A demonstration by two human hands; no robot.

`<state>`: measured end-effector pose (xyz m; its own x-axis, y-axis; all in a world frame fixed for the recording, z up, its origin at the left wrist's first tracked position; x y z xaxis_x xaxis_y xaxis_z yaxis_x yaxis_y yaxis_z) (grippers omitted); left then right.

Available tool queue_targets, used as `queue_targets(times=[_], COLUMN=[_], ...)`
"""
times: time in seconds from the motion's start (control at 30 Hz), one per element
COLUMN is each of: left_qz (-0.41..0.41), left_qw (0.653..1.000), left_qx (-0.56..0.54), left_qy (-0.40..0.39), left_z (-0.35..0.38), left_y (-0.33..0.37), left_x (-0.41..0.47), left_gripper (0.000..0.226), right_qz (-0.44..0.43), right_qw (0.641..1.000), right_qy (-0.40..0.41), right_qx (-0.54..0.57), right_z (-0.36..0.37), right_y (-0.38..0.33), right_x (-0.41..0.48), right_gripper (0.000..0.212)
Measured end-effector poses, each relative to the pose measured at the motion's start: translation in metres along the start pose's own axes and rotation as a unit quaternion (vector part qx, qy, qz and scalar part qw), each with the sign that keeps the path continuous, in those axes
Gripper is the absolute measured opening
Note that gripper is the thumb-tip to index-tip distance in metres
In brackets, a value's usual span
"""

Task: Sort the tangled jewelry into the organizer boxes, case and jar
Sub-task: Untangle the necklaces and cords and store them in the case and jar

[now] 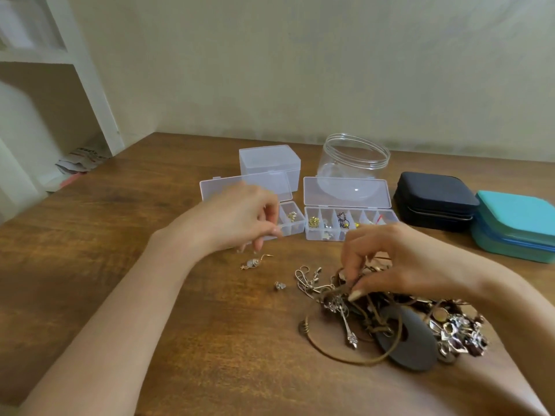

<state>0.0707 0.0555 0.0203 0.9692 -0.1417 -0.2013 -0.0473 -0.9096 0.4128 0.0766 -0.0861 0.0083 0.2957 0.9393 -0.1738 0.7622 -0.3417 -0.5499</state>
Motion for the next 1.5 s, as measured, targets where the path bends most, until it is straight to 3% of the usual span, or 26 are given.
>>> queue_targets(times=[0.13, 0.27, 0.33, 0.43, 0.47, 0.63, 0.83, 1.0, 1.3, 1.5], left_qz=[-0.024, -0.045, -0.049, -0.016, 0.004, 0.082, 0.124, 0.135, 0.125, 0.137], left_qw=[0.999, 0.997, 0.997, 0.998, 0.999, 0.996, 0.983, 0.981, 0.987, 0.987], left_qx=[0.035, 0.056, 0.054, 0.035, 0.029, 0.032, 0.048, 0.061, -0.026, -0.009], left_qy=[0.029, 0.024, 0.034, 0.049, 0.044, 0.008, -0.13, -0.125, -0.095, -0.086], left_z=[-0.008, -0.005, -0.007, -0.006, -0.002, 0.018, 0.053, 0.056, 0.043, 0.046], left_y=[-0.008, -0.015, -0.017, -0.009, -0.002, 0.022, 0.033, 0.036, 0.031, 0.034], left_x=[-0.001, 0.001, 0.002, 0.005, 0.007, 0.012, 0.014, 0.016, 0.016, 0.018], left_gripper=[0.017, 0.02, 0.02, 0.018, 0.018, 0.018, 0.022, 0.008, 0.006, 0.005], right_qz=[0.016, 0.028, 0.029, 0.077, 0.104, 0.193, 0.154, 0.18, 0.174, 0.144], right_qw=[0.996, 0.988, 0.996, 0.992, 0.988, 0.98, 0.986, 0.978, 0.984, 0.98], right_qy=[-0.089, -0.148, -0.082, 0.095, 0.113, 0.034, -0.053, -0.105, 0.001, 0.13], right_qx=[0.019, 0.019, 0.025, 0.027, 0.02, 0.024, 0.038, 0.015, 0.039, 0.039], right_z=[0.017, 0.019, -0.001, -0.043, -0.048, -0.033, -0.019, -0.001, -0.022, -0.054], right_y=[0.006, 0.004, 0.004, 0.02, 0.028, 0.057, 0.049, 0.054, 0.057, 0.049], right_x=[-0.003, -0.014, -0.016, -0.028, -0.032, -0.036, -0.038, -0.029, -0.03, -0.043], right_gripper=[0.013, 0.032, 0.038, 0.034, 0.031, 0.014, 0.034, 0.036, 0.014, 0.01])
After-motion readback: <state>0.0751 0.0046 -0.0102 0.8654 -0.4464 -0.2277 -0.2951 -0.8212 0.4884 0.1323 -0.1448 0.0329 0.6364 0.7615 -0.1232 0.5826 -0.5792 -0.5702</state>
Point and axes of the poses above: each hand's wrist, its own x-axis towards the middle knuckle, its own z-axis out of the palm, y = z × x, the point moved 10 cm from there along x, towards the middle knuckle, and after that the axes turned 14 degrees about -y, right-handed, at the moved point
